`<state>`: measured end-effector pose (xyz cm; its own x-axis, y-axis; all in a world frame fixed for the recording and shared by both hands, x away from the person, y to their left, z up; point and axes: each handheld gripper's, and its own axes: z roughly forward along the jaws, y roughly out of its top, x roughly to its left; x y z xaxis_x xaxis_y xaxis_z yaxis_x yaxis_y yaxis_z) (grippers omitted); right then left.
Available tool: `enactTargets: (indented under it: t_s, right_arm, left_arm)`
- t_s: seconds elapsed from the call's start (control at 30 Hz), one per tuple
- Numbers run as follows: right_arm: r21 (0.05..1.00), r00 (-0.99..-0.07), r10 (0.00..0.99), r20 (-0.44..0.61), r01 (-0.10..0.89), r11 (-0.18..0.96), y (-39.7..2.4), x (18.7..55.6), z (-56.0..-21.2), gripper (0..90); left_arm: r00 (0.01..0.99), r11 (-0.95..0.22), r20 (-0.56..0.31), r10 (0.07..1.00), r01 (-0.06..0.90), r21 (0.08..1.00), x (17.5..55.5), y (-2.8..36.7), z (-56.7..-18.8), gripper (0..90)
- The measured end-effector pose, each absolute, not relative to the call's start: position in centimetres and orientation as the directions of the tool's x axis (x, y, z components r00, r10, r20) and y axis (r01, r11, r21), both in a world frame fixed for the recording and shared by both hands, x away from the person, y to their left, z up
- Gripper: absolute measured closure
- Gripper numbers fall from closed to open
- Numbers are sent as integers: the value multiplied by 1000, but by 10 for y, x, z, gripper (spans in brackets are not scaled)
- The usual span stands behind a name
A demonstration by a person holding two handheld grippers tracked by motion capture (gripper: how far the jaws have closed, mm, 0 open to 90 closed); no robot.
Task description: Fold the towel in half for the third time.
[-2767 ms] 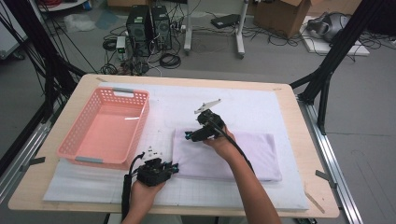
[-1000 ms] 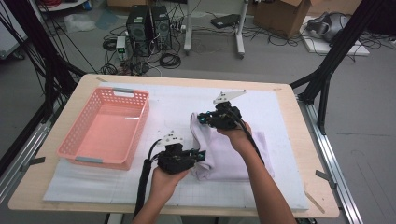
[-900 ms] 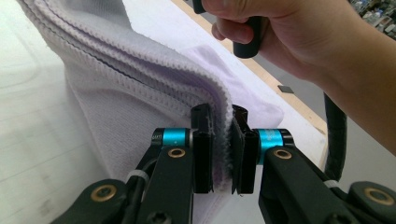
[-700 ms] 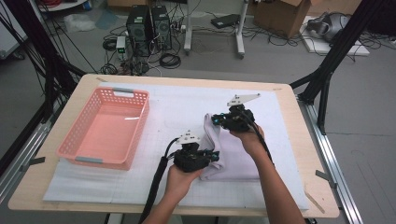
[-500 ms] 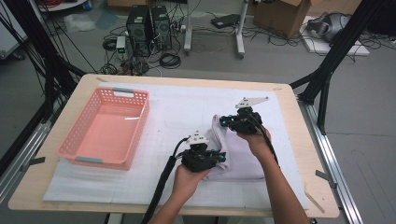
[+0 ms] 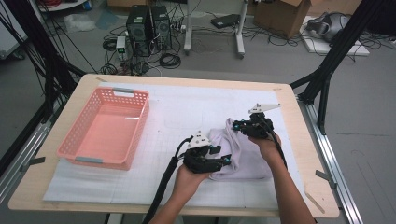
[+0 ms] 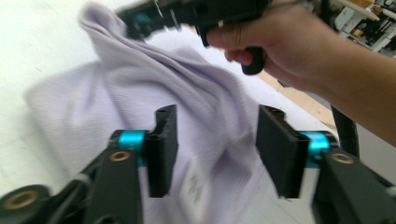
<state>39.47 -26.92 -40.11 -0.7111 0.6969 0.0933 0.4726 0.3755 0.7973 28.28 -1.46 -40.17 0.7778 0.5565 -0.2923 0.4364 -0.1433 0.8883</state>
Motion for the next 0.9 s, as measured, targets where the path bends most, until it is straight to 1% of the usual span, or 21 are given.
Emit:
enactTargets:
  t_s: [0.07,0.2,0.33,0.43,0.47,0.5,0.57,0.6,0.67,0.73,0.83,0.9]
  right_arm:
    - [786,-707,702,81,479,391,-273,395,-403,837]
    - [786,-692,718,78,485,382,-281,393,-402,838]
    - [769,-668,744,32,492,408,-291,388,-403,840]
    - [759,-645,764,35,514,399,-301,384,-409,833]
    - [761,-636,771,36,517,391,-304,383,-410,814]
    - [764,-618,785,35,523,378,-306,380,-410,764]
    - [786,-575,816,59,531,317,-314,372,-407,631]
    - [798,-555,828,73,531,285,-318,367,-405,584]
    - [816,-536,842,66,514,263,-326,352,-401,540]
    - [831,-532,842,84,504,236,-332,335,-399,493]
    - [844,-547,830,114,494,210,-337,310,-402,434]
    - [836,-558,821,118,503,221,-335,297,-408,398]
  left_arm:
    - [779,-146,-270,565,417,897,281,-7,-401,436]
    - [766,-132,-281,578,427,894,281,9,-406,436]
    - [747,-110,-296,595,441,891,280,23,-413,436]
    - [742,-108,-294,602,441,891,279,32,-417,435]
    - [741,-107,-294,604,440,891,278,34,-419,433]
    - [738,-106,-298,605,445,889,278,37,-420,432]
    - [737,-106,-295,608,443,890,277,42,-423,432]
    - [735,-101,-296,610,443,891,276,45,-424,428]
    - [732,-102,-287,618,436,894,275,51,-426,414]
    - [729,-98,-286,622,434,895,274,58,-428,407]
    - [725,-91,-281,628,427,900,273,64,-430,401]
    - [730,-103,-268,629,420,902,273,66,-431,397]
